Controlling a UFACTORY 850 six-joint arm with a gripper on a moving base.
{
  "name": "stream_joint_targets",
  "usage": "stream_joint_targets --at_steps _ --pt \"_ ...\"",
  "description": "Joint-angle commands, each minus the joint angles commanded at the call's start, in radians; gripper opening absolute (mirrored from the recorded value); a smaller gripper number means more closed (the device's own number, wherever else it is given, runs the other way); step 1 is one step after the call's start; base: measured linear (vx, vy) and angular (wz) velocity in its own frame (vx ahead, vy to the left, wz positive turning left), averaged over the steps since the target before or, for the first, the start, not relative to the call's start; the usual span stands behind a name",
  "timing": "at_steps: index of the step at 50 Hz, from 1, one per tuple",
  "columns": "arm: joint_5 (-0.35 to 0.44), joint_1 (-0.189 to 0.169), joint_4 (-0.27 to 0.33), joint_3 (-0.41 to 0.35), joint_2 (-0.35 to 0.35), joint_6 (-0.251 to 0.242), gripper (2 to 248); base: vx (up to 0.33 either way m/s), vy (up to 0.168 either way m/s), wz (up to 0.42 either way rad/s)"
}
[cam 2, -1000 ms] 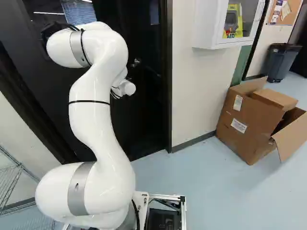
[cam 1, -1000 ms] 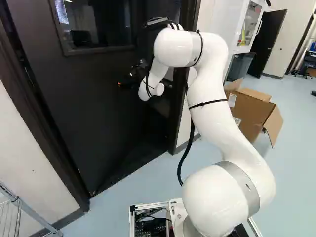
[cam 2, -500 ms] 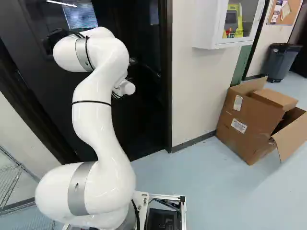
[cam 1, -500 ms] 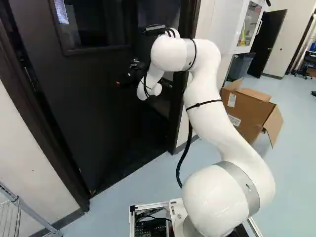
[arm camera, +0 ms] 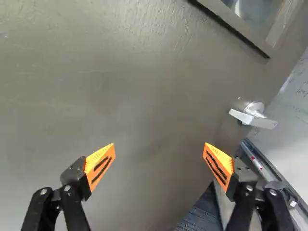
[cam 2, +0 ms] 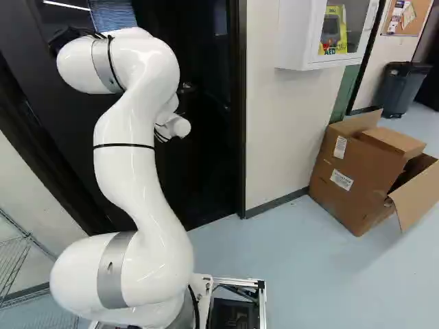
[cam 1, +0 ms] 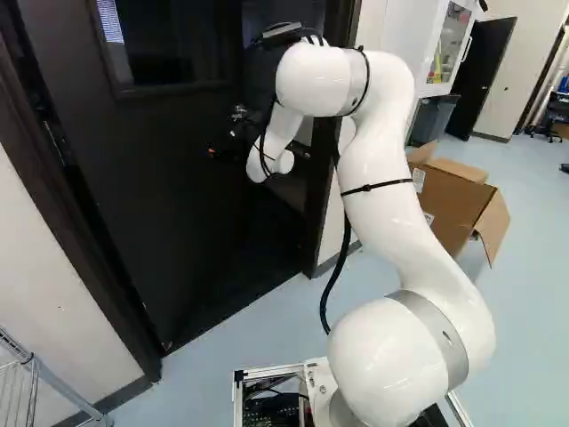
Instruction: Open the door and move inside
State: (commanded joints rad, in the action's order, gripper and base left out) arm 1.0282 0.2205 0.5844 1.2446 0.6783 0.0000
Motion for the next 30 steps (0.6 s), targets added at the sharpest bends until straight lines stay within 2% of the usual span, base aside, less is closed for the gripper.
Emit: stream_joint_targets --at_steps 30 --pt "0.0 0.003 -0.076 -0.197 -0.146 0.0 247 0.0 0.0 0.0"
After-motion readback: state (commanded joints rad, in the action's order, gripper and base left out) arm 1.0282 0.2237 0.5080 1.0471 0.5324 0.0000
